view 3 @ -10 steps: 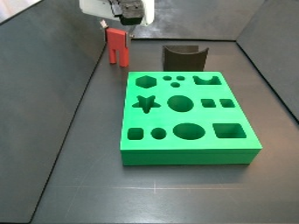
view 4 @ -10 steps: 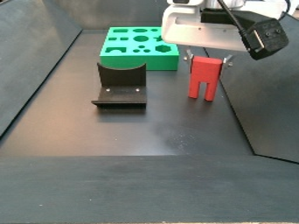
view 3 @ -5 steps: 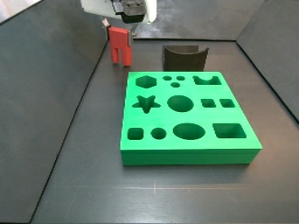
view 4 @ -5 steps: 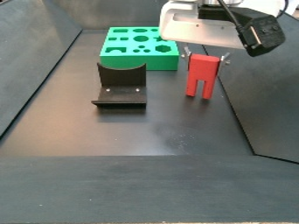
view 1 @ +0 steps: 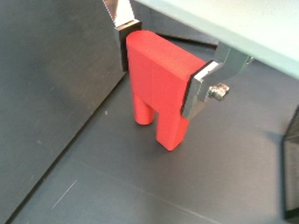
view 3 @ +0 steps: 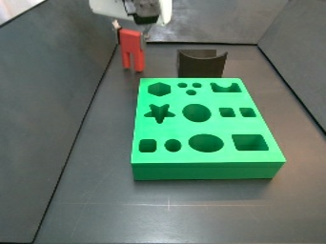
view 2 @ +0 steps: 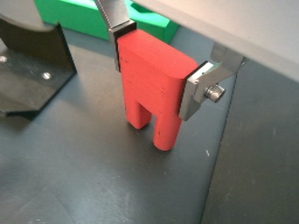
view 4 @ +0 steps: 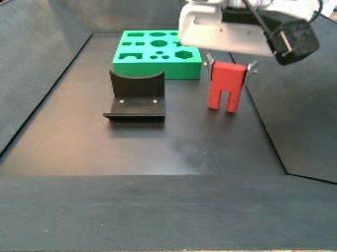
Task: Pick up the square-circle object. Move up. Rotate the square-circle object. Move to above the board. Insert the square-circle object.
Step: Move up, then rotate the square-circle object.
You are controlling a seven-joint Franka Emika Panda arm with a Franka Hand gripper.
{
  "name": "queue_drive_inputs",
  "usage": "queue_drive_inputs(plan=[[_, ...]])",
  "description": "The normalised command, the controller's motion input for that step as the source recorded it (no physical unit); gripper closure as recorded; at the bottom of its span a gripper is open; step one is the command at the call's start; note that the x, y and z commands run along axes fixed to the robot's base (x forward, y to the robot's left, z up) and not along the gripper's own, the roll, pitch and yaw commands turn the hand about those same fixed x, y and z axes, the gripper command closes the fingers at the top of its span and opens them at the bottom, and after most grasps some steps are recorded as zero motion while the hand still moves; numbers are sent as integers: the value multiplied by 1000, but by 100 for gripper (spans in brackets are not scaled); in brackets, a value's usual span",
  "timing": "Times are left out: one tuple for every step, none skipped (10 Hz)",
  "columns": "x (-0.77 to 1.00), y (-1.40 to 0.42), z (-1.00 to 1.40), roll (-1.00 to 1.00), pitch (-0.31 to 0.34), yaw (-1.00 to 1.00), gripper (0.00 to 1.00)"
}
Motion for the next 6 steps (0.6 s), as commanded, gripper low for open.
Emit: queue_drive_inputs(plan=[[-16,40,715,10,42,9,100],[-9,25,545,27,62,-3,100],[-9,20,447,36,65,-7,100],[-5,19,245,54,67,-10,100],[324,-144,1000,0,0,0,100],[320,-154,1000,1,28,10,100]])
